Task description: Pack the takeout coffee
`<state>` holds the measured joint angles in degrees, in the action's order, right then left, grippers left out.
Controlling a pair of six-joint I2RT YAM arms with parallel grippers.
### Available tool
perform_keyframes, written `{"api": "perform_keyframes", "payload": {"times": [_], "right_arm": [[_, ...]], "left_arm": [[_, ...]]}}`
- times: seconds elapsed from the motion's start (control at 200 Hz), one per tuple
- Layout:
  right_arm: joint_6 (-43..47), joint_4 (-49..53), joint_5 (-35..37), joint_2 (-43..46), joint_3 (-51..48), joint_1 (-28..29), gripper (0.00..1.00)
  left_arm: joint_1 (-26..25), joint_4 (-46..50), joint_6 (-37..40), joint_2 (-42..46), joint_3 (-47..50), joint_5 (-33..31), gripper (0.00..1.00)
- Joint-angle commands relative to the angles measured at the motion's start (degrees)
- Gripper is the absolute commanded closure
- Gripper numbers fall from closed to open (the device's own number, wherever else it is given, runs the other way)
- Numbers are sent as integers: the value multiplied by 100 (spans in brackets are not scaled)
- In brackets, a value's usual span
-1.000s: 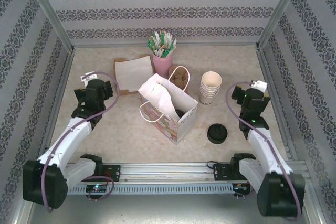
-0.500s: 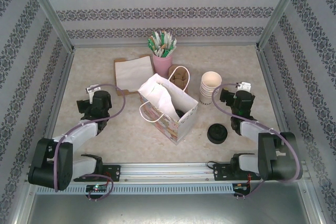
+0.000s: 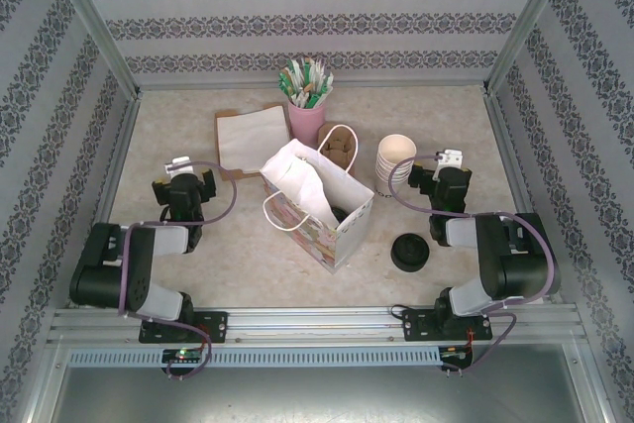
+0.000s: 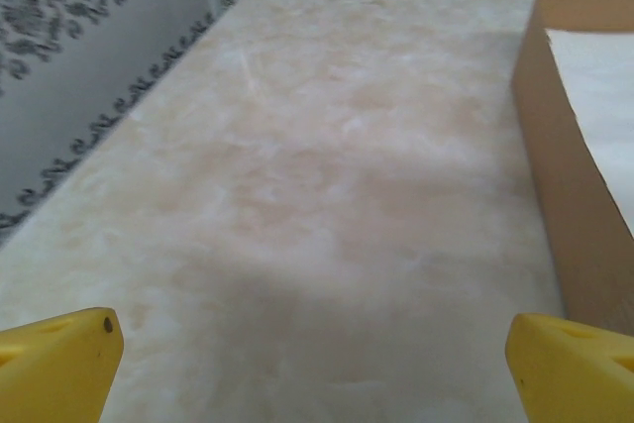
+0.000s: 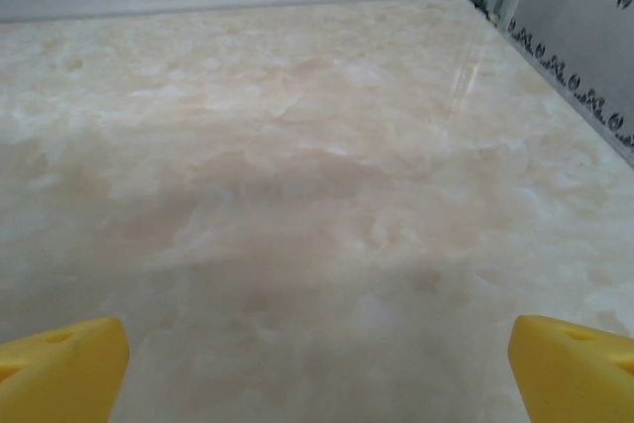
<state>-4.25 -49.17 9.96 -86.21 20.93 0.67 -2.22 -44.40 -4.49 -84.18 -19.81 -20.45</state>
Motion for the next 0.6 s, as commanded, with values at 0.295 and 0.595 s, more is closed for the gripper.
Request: {"api": "perform_keyframes", "payload": {"times": [0.295, 0.595], "right_arm": [[169, -322, -57, -27, 41, 153, 2], [186, -330, -108, -27, 35, 153, 2]], "left_arm": [[126, -1311, 296, -742, -101, 1142, 0], [125, -1120, 304, -668, -134, 1280, 0]]}}
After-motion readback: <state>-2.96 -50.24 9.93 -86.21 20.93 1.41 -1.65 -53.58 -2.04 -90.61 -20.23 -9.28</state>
